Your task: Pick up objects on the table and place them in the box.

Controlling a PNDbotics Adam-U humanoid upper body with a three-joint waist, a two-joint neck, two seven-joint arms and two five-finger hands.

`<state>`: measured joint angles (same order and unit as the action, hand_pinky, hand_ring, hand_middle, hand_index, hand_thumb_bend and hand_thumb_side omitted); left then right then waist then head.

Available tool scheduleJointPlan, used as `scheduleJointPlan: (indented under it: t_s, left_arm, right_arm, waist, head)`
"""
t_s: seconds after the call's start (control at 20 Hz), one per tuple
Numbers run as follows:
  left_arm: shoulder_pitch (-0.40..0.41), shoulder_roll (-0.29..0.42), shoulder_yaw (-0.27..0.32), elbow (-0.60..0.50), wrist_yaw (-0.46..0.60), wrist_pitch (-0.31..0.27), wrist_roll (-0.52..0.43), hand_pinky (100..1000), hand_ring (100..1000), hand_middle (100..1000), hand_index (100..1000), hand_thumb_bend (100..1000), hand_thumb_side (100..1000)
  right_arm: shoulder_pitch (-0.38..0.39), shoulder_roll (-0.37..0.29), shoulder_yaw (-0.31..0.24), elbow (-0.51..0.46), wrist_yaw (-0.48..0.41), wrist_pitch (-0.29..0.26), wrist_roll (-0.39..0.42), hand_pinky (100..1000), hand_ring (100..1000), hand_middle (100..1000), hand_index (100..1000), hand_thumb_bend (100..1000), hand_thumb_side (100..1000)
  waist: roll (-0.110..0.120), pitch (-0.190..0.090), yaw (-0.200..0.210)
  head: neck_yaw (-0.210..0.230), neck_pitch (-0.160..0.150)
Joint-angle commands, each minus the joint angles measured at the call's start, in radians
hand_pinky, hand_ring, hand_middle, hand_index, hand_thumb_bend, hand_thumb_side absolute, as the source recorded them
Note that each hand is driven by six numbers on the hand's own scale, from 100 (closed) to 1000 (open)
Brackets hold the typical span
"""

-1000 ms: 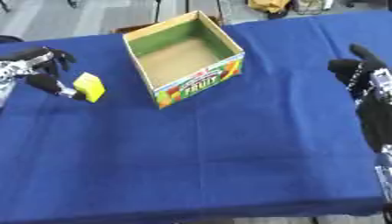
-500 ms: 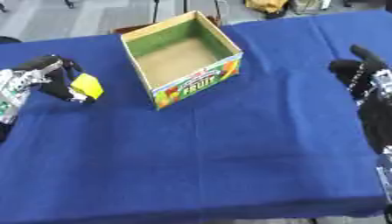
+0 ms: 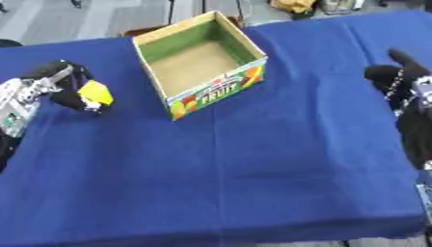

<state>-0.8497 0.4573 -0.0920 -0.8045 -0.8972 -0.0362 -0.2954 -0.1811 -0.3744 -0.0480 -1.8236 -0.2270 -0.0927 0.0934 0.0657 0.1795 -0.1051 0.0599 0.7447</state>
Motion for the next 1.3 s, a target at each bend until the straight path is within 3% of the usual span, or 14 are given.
scheduleJointPlan:
  t_s: [0.05, 0.5, 0.9, 1.0, 1.05, 1.1, 1.3]
  left_arm:
    - [-0.022, 0.012, 0.008, -0.005, -0.007, 0.002, 0.001, 545, 464, 504, 761, 766, 466]
    - [-0.017, -0.002, 0.012, 0.007, -0.012, 0.019, 0.050, 454, 372, 419, 676, 665, 385]
    - [-0.013, -0.006, 0.013, -0.006, 0.015, 0.021, 0.176, 299, 207, 239, 445, 600, 335]
    - [-0.016, 0.001, 0.012, -0.019, 0.034, 0.018, 0.191, 294, 196, 227, 433, 594, 337]
    - [-0.018, 0.005, 0.011, -0.029, 0.046, 0.017, 0.192, 295, 189, 221, 427, 552, 394]
    - [-0.022, 0.010, 0.012, -0.044, 0.061, 0.016, 0.192, 295, 186, 217, 424, 583, 339]
    - [-0.054, 0.023, 0.012, -0.125, 0.127, 0.019, 0.188, 301, 178, 207, 417, 564, 334]
  right_arm:
    - [-0.011, -0.018, -0.001, -0.009, -0.001, -0.003, 0.005, 977, 864, 750, 963, 100, 905]
    - [-0.011, -0.018, -0.002, -0.008, 0.001, -0.002, 0.007, 978, 864, 750, 963, 100, 905]
    - [-0.010, -0.015, -0.004, -0.007, 0.001, -0.002, 0.007, 978, 864, 750, 962, 100, 905]
    - [-0.009, -0.015, -0.004, -0.007, 0.001, -0.002, 0.006, 978, 864, 750, 962, 100, 904]
    - [-0.008, -0.015, -0.005, -0.007, 0.001, -0.002, 0.006, 979, 864, 750, 962, 100, 905]
    - [-0.007, -0.016, -0.005, -0.007, 0.001, -0.002, 0.006, 979, 864, 750, 962, 100, 904]
    - [-0.008, -0.016, -0.003, -0.007, 0.001, -0.001, 0.008, 979, 864, 750, 962, 100, 904]
  waist:
    - [-0.003, -0.011, -0.001]
    - [0.000, -0.007, -0.006]
    - [0.002, -0.010, -0.008]
    - [0.002, -0.011, -0.008]
    - [0.002, -0.012, -0.008]
    - [0.003, -0.012, -0.008]
    - [0.005, -0.013, -0.013]
  head:
    - [0.000, -0.004]
    - [0.001, -0.007]
    - [0.006, -0.017]
    - [0.009, -0.015]
    - [0.010, -0.013]
    - [0.011, -0.012]
    - [0.012, -0.015]
